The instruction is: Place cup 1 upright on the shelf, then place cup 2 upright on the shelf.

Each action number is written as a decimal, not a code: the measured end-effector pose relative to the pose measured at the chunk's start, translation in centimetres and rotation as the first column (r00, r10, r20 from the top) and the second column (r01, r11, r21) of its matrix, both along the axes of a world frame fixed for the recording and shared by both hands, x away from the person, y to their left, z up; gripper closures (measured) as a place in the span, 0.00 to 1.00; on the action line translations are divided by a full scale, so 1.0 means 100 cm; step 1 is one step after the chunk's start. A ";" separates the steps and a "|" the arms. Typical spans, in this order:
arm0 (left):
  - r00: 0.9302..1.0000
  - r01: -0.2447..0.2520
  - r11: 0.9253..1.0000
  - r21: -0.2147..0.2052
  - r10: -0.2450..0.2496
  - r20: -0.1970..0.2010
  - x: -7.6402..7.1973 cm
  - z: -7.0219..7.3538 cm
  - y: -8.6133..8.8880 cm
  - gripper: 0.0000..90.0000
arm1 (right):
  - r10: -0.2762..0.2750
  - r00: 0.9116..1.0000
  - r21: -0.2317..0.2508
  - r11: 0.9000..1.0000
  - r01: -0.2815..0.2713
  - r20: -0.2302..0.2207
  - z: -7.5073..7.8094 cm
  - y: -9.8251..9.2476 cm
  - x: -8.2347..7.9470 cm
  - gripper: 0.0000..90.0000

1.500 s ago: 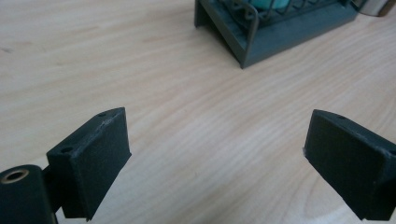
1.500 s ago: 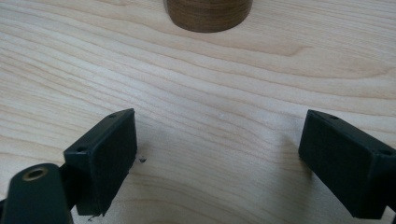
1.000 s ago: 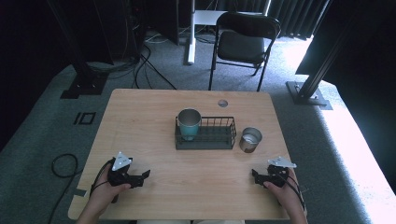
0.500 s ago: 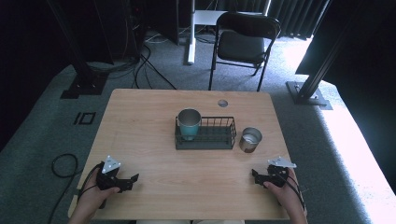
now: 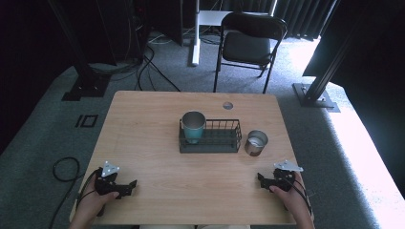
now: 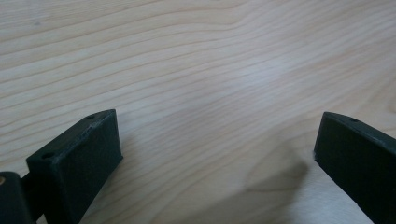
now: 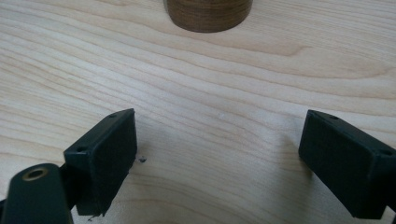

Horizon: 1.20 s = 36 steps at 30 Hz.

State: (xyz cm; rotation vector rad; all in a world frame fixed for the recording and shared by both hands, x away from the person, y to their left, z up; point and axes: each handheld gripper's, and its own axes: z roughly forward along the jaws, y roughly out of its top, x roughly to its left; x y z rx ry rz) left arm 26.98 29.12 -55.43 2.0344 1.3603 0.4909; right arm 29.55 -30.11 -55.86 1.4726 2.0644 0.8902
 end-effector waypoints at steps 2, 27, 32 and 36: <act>1.000 -0.016 1.000 0.001 0.016 0.000 0.000 0.000 0.001 0.02 | 0.000 1.000 0.000 1.000 0.000 0.000 0.000 0.000 0.000 0.12; 0.996 -0.083 0.996 0.040 0.083 0.023 0.003 -0.003 -0.003 0.02 | 0.005 1.000 -0.001 1.000 -0.005 0.001 0.000 0.000 0.000 0.12; 0.996 -0.083 0.996 0.041 0.082 0.023 0.003 -0.002 -0.003 0.02 | 0.003 1.000 -0.002 1.000 -0.003 0.000 0.000 0.001 -0.001 0.12; 0.996 -0.083 0.996 0.040 0.082 0.023 0.003 -0.003 -0.003 0.02 | 0.022 1.000 -0.007 1.000 -0.022 0.003 0.000 0.000 -0.003 0.12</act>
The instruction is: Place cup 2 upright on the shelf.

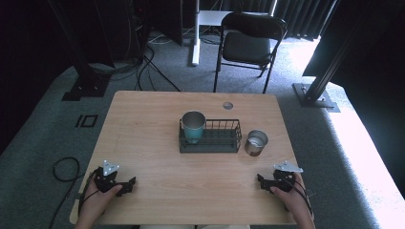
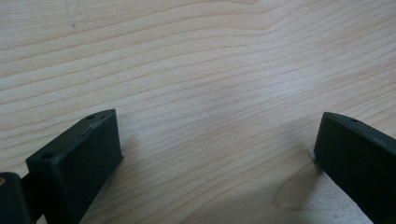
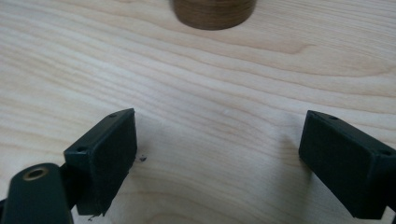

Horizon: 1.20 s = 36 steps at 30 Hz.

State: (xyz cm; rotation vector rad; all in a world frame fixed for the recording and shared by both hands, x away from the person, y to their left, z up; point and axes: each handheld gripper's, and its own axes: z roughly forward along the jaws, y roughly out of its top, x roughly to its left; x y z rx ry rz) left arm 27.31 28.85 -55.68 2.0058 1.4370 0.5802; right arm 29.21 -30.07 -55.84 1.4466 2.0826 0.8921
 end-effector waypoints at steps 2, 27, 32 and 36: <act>1.000 0.000 1.000 0.000 0.000 0.000 0.000 0.000 0.000 0.02 | 0.028 1.000 -0.007 1.000 -0.028 0.001 0.000 -0.001 -0.002 0.12; 1.000 0.012 1.000 0.001 -0.012 0.000 0.000 0.000 0.000 0.02 | -0.031 0.998 0.043 0.999 0.029 0.050 0.018 -0.005 -0.013 0.12; 1.000 0.012 1.000 0.002 -0.012 0.000 0.000 0.000 0.000 0.02 | -0.036 0.998 0.049 0.998 0.034 0.057 0.018 -0.003 -0.009 0.14; 1.000 0.012 1.000 0.001 -0.012 0.000 0.000 0.000 0.000 0.02 | -0.051 0.997 0.055 0.997 0.048 0.061 0.018 -0.003 -0.005 0.15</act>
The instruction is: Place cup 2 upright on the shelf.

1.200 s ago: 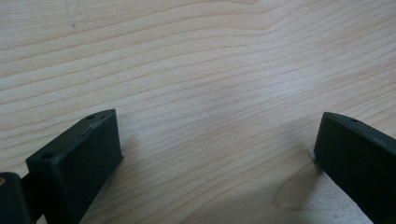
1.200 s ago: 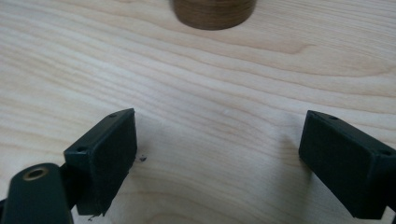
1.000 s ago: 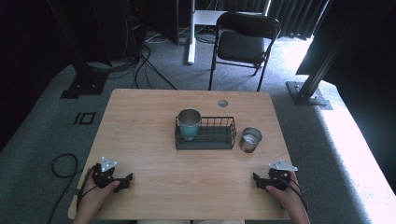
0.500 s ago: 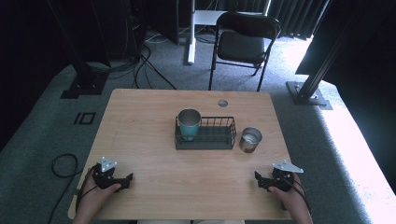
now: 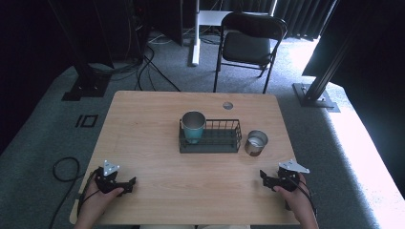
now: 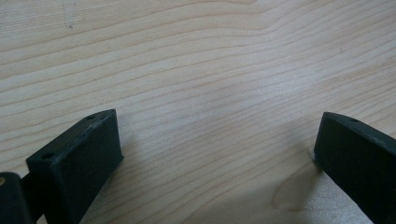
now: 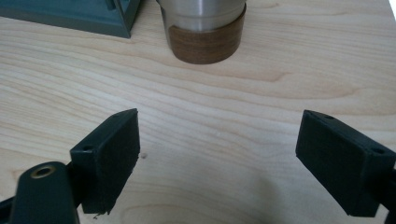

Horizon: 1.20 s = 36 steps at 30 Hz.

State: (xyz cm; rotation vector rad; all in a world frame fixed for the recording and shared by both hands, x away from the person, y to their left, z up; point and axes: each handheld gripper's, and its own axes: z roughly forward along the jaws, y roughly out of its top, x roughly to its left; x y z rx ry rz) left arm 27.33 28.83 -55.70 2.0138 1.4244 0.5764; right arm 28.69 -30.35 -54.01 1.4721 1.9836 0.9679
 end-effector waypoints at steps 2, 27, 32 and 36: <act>1.000 0.000 1.000 0.000 0.000 0.001 0.000 0.000 0.000 0.02 | -0.001 1.000 0.007 1.000 0.001 0.001 0.001 0.001 0.002 0.14; 1.000 0.000 1.000 0.000 0.000 0.000 0.000 0.000 0.000 0.02 | -0.017 0.999 -0.004 1.000 0.017 0.030 0.007 0.012 0.026 0.14; 1.000 0.000 1.000 0.000 0.000 0.001 0.000 0.000 0.000 0.02 | -0.018 0.999 0.004 1.000 0.018 0.038 0.011 0.014 0.030 0.14; 1.000 0.000 1.000 0.000 0.000 0.001 0.000 0.000 0.000 0.02 | -0.013 0.999 0.008 1.000 0.012 0.048 0.015 0.015 0.033 0.14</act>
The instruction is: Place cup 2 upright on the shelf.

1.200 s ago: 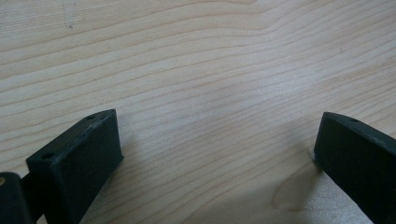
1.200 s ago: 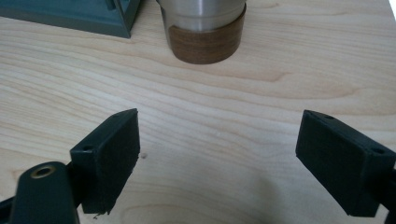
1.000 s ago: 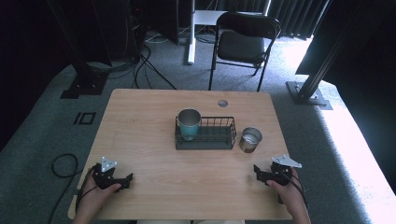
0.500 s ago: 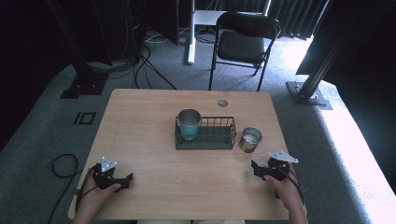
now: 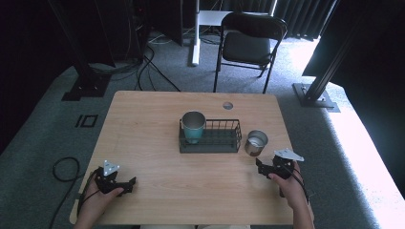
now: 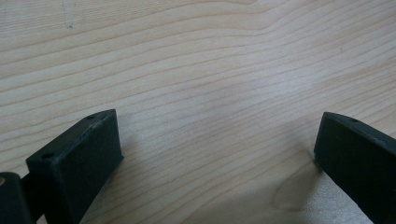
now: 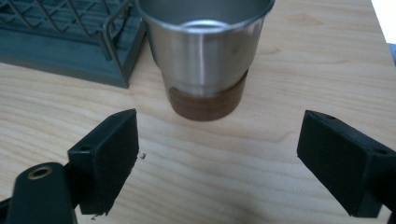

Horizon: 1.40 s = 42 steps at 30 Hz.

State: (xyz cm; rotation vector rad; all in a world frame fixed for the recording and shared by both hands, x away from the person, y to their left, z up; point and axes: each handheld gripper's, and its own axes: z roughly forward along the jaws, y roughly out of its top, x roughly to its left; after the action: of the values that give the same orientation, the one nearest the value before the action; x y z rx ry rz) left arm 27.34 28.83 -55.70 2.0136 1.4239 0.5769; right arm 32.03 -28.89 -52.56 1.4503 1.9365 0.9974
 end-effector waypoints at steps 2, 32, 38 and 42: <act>1.000 -0.001 1.000 -0.001 0.001 0.000 0.000 0.000 0.000 0.02 | 0.001 1.000 0.001 1.000 -0.001 0.004 0.002 0.001 0.002 0.14; 1.000 0.000 1.000 -0.001 0.000 0.000 0.000 0.000 0.000 0.02 | 0.005 0.999 0.011 1.000 -0.005 0.045 0.012 0.010 0.030 0.13; 1.000 0.000 1.000 -0.001 0.000 0.000 0.000 0.000 0.000 0.02 | -0.001 0.999 0.011 1.000 0.001 0.052 0.012 0.012 0.035 0.13; 1.000 -0.001 1.000 -0.002 0.001 0.000 0.000 0.000 0.000 0.02 | -0.006 0.998 0.005 1.000 0.006 0.055 0.012 0.013 0.039 0.13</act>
State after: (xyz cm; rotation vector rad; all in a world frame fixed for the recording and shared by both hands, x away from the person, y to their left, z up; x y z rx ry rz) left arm 27.34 28.83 -55.70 2.0117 1.4247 0.5759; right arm 35.93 -27.56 -51.33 1.4161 1.8906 1.0292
